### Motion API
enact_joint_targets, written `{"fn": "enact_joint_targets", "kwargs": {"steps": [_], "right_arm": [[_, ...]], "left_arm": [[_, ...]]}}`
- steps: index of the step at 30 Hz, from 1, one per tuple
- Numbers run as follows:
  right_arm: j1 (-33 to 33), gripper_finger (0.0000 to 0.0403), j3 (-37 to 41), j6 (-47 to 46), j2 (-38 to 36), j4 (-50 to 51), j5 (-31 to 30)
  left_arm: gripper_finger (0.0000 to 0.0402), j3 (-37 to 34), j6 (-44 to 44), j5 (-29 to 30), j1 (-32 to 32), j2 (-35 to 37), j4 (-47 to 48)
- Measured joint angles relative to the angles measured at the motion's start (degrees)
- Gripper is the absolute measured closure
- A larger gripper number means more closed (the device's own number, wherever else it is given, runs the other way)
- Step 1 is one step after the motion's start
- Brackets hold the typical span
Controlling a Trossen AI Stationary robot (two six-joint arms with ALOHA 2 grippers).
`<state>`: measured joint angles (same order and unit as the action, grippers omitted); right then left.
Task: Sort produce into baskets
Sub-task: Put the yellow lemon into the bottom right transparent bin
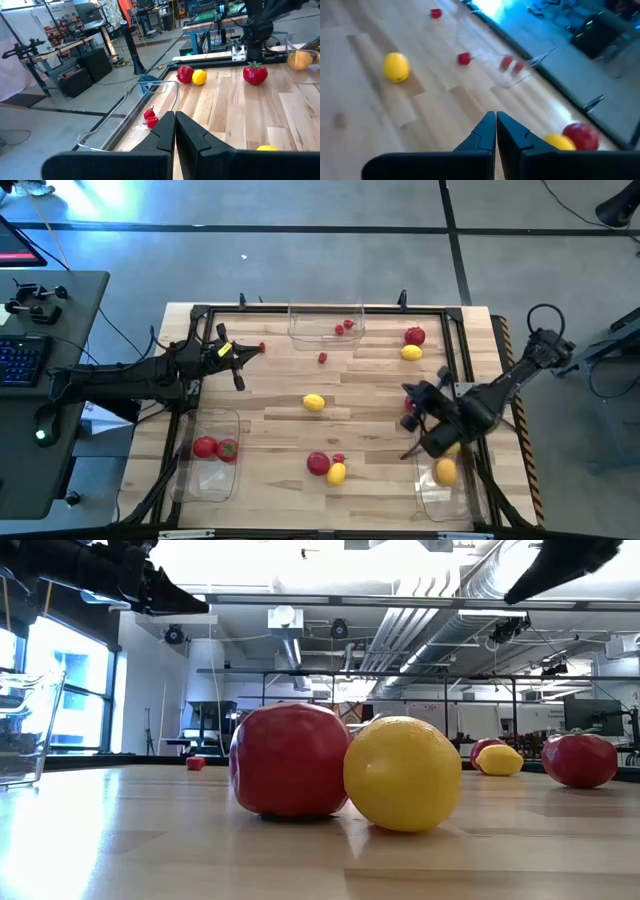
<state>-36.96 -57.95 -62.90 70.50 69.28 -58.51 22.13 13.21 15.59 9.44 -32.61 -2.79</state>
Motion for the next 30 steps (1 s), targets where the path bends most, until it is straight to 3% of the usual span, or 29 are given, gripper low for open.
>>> {"fn": "enact_joint_targets", "kwargs": {"steps": [4,10,16,19,23,30], "right_arm": [[6.03,0.0402,0.17,10.61,0.00,-7.64,0.73],[14.34,0.0403,6.03,31.38,-0.15,-30.29,7.30],[24.95,0.0403,14.47,53.85,-0.15,-62.66,25.10],[30.00,0.0403,16.74,62.02,-0.15,-74.18,34.36],[34.40,0.0403,16.82,67.73,-0.20,-79.57,40.64],[37.83,0.0403,16.48,64.41,0.03,-79.81,40.95]], "left_arm": [[0.0402,0.00,0.39,0.00,0.00,0.01,0.09],[0.0401,0.00,0.46,0.00,0.01,0.01,0.09],[0.0402,0.00,0.45,-0.01,0.01,0.01,0.17],[0.0402,0.00,0.39,-0.02,0.01,0.01,0.17],[0.0402,0.00,0.39,-0.01,0.01,0.01,0.28],[0.0402,0.00,0.41,0.00,0.01,-0.01,-0.74]]}}
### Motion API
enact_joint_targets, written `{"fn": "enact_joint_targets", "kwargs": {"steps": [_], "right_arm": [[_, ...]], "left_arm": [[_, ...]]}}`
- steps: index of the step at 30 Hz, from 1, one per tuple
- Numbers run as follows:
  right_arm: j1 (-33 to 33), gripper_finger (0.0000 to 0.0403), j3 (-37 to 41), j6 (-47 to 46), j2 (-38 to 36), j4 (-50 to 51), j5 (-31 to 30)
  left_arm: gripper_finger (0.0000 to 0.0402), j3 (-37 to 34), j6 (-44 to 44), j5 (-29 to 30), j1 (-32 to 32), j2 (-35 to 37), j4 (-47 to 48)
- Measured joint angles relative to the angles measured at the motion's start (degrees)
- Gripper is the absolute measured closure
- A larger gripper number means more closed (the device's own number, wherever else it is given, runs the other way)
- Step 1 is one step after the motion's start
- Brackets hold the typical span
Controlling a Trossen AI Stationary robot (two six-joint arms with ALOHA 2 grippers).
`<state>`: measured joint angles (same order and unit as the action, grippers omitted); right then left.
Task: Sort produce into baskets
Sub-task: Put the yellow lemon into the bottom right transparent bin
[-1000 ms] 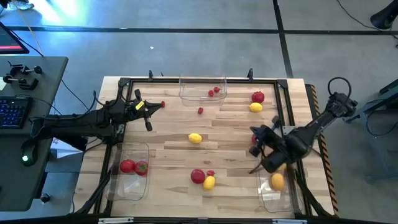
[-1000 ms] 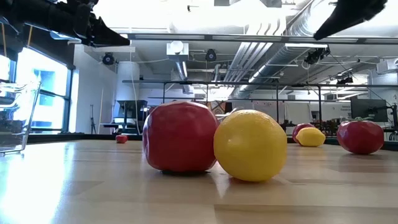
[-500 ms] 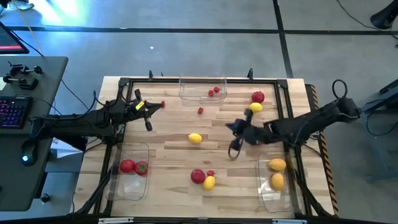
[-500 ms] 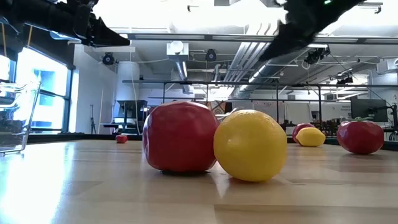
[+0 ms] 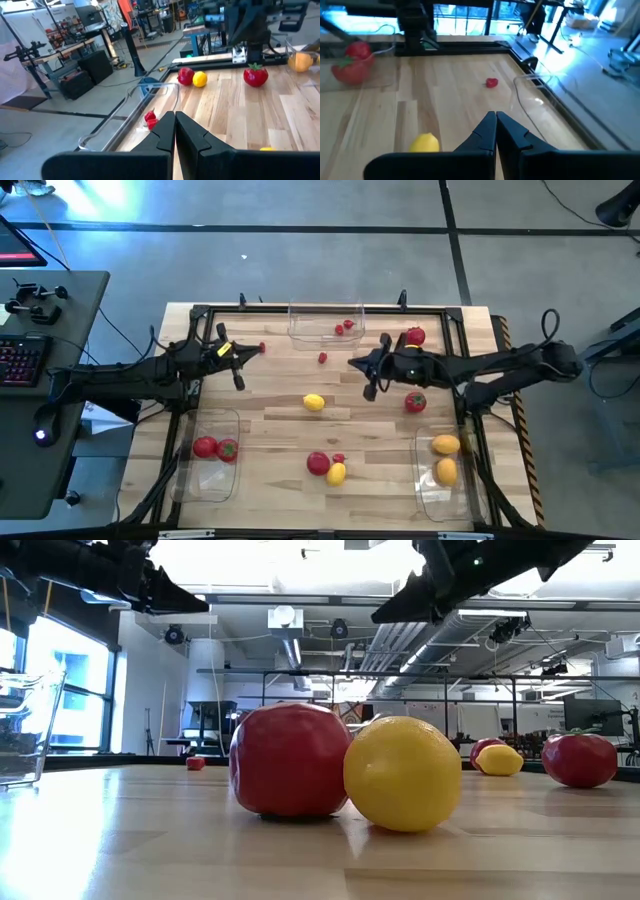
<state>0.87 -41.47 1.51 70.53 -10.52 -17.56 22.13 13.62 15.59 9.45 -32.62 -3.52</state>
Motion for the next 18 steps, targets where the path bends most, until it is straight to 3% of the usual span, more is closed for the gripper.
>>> {"fn": "enact_joint_targets", "kwargs": {"steps": [10,18], "right_arm": [[0.36,0.0403,-0.02,-4.12,4.75,-0.40,-0.05],[0.37,0.0403,-0.02,-2.59,6.86,-1.88,-7.55]], "left_arm": [[0.0402,0.00,-2.69,-0.01,0.00,-1.13,-0.83],[0.0402,-0.02,-1.74,-3.19,0.00,-4.35,-3.60]]}}
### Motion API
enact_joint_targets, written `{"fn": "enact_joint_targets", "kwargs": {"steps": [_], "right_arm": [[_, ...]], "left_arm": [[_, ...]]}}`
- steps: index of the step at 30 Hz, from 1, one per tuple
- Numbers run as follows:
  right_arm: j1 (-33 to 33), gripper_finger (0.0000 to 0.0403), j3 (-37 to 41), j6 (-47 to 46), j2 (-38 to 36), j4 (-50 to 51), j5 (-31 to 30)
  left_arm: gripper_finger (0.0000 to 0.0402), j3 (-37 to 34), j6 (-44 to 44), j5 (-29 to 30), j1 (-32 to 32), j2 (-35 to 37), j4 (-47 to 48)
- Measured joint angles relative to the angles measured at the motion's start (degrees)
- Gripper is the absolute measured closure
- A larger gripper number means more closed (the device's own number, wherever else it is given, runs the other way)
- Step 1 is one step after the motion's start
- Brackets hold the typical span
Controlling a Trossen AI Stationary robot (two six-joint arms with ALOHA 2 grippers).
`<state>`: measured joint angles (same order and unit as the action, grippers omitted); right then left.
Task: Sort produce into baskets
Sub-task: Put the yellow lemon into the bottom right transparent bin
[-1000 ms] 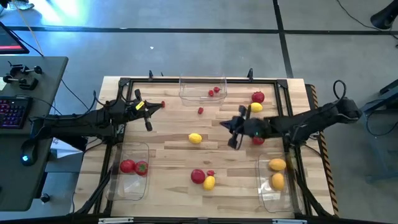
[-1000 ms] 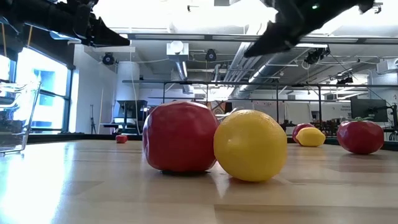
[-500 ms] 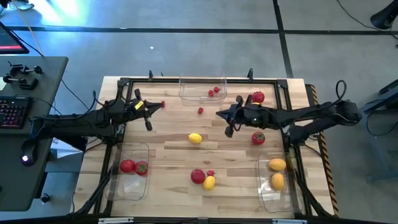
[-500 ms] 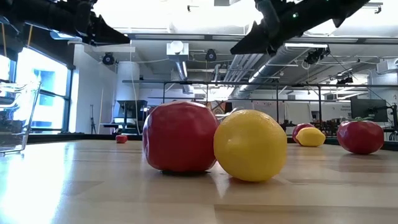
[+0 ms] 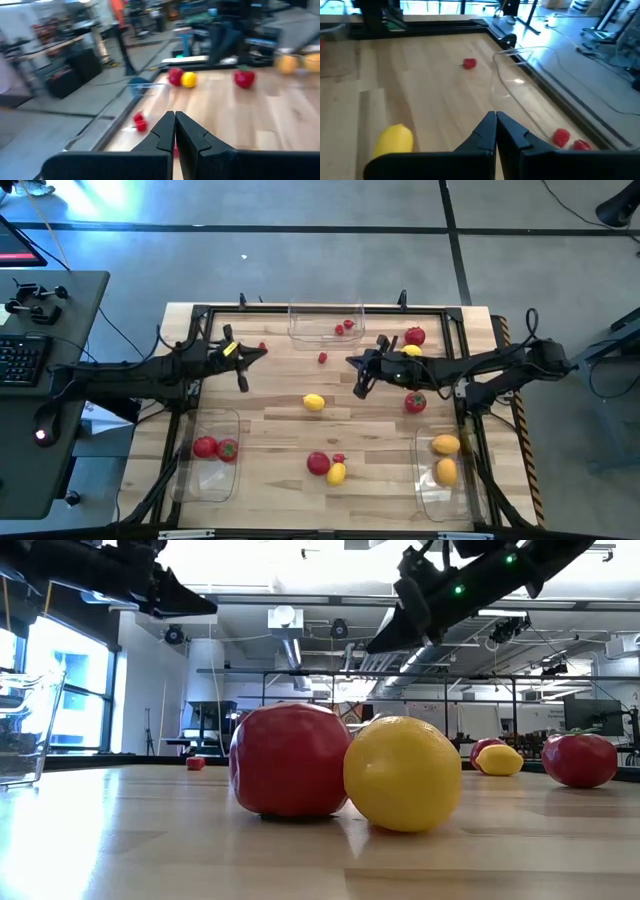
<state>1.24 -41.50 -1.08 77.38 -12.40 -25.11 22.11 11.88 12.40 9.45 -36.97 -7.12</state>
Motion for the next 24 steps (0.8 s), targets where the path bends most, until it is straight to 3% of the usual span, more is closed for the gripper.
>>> {"fn": "enact_joint_targets", "kwargs": {"steps": [5,19,24], "right_arm": [[-0.01,0.0403,-0.02,0.00,0.02,-1.08,-0.06],[-0.24,0.0402,-0.04,-1.49,0.09,-1.36,2.01],[-1.08,0.0372,-0.07,-0.14,0.99,-1.21,3.12]], "left_arm": [[0.0401,-0.01,2.41,-6.94,0.00,-1.26,-1.25],[0.0401,-0.01,1.75,-9.00,0.00,-1.75,-1.72],[0.0402,0.00,0.70,-9.02,0.00,-1.77,-1.72]]}}
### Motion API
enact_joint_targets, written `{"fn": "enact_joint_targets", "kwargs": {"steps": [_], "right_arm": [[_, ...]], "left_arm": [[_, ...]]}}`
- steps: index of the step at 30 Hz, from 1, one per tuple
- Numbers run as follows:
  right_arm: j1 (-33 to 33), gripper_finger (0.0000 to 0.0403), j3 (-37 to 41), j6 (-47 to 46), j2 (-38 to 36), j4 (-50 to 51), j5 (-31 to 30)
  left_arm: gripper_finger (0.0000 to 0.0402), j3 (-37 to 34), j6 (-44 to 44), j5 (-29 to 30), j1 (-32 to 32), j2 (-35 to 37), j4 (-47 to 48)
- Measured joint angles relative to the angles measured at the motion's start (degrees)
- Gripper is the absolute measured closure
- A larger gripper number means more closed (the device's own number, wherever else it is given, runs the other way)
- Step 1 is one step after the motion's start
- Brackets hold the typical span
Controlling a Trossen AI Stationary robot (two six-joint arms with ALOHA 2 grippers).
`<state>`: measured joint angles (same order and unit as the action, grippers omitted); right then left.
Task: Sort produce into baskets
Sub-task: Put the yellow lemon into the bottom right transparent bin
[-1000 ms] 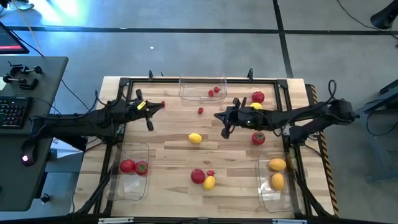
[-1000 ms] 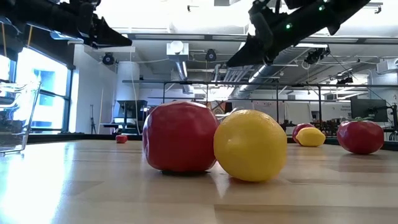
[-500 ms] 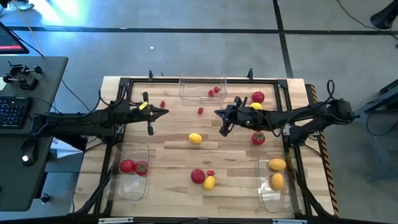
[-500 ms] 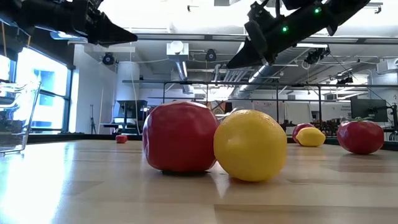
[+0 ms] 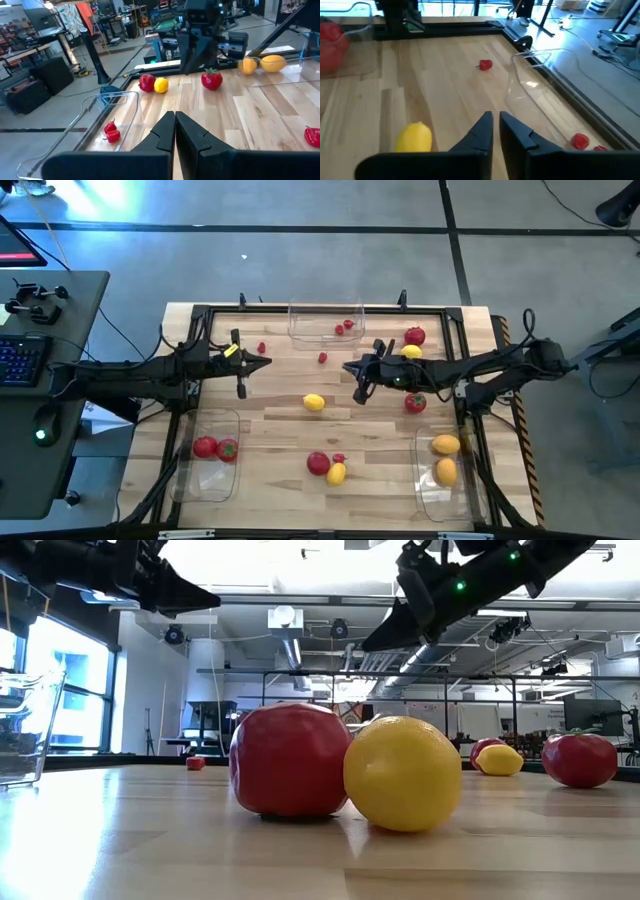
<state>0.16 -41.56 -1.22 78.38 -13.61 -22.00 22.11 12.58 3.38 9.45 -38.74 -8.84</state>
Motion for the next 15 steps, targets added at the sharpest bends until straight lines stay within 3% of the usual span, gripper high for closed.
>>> {"fn": "enact_joint_targets", "kwargs": {"steps": [8,15], "right_arm": [[0.07,0.0285,-0.02,-0.27,4.74,-4.21,-0.05],[0.98,0.0241,-0.03,-1.64,6.46,-12.84,-0.03]], "left_arm": [[0.0402,0.01,-0.57,0.00,0.00,0.00,0.05],[0.0401,0.01,-0.18,0.14,0.00,0.00,0.04]]}}
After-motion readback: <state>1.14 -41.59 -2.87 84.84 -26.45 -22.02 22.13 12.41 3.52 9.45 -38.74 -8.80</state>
